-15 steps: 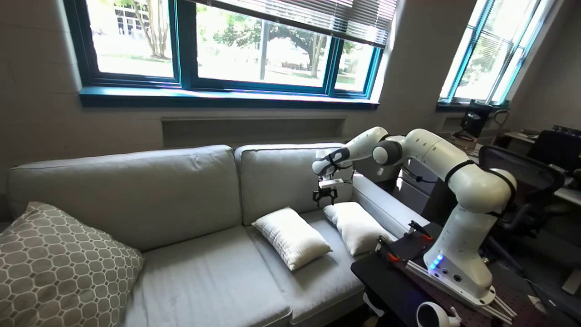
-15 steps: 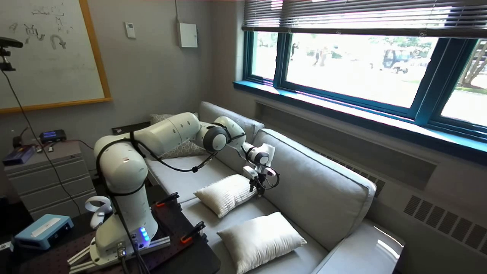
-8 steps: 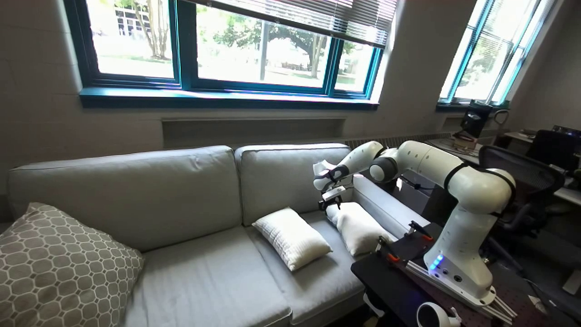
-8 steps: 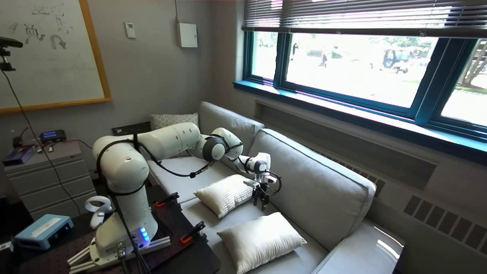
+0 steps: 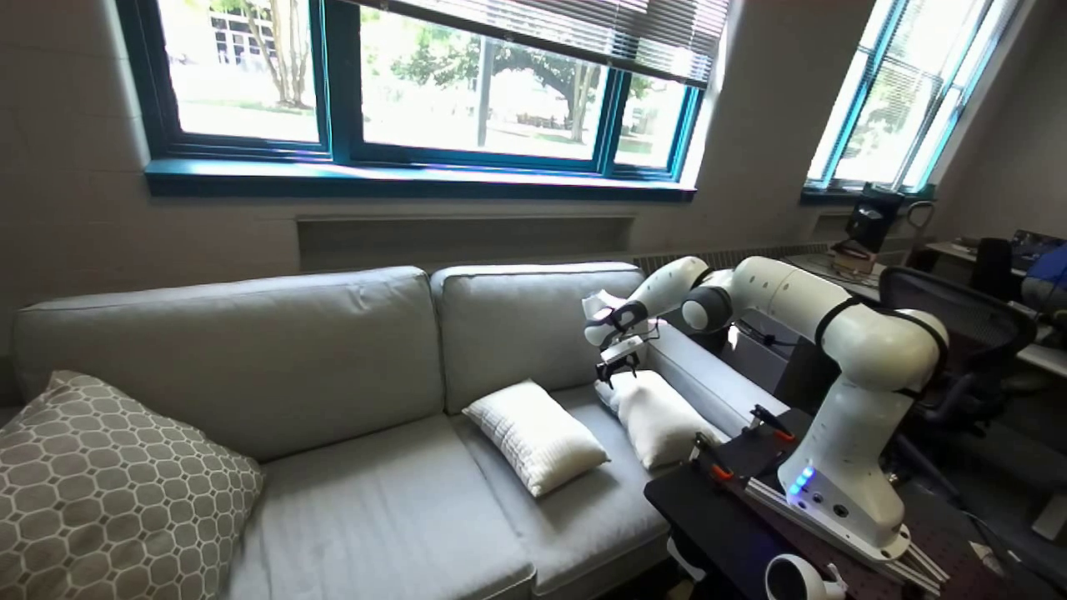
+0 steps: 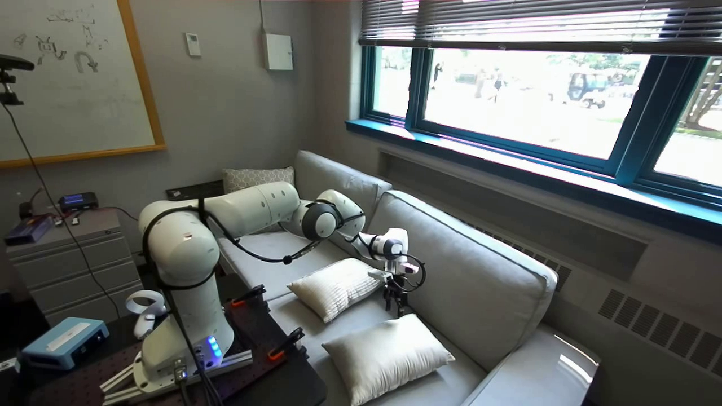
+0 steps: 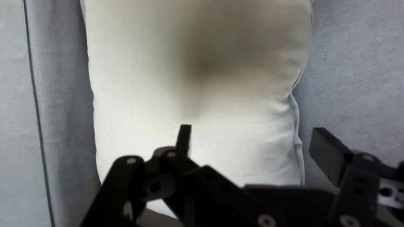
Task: Arrange the cushions, one in front of the other, against the arm rest
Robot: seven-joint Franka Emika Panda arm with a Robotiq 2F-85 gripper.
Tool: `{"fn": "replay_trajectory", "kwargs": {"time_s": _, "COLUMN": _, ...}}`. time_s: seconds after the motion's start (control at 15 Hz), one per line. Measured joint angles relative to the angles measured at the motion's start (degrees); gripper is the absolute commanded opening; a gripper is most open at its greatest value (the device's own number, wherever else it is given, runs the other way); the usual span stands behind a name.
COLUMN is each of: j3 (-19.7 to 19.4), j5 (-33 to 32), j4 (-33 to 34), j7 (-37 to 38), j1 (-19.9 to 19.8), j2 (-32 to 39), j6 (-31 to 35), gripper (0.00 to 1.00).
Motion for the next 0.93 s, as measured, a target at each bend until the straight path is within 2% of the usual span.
{"fn": "replay_trajectory", "kwargs": {"time_s": 0.53, "j3": 1.29, "j5": 0.11, "j4": 0.34, "j7": 0.0, "j1": -0.39, "j2": -0.59, "j6": -1.06, "gripper": 1.0}}
{"fn": "replay_trajectory", "kwargs": {"time_s": 0.93, "j3": 3.19, "j5": 0.27, "j4": -6.28, "j7": 1.01, "j1": -1.55, "j2": -0.3, "j6": 2.84, "gripper": 1.0}}
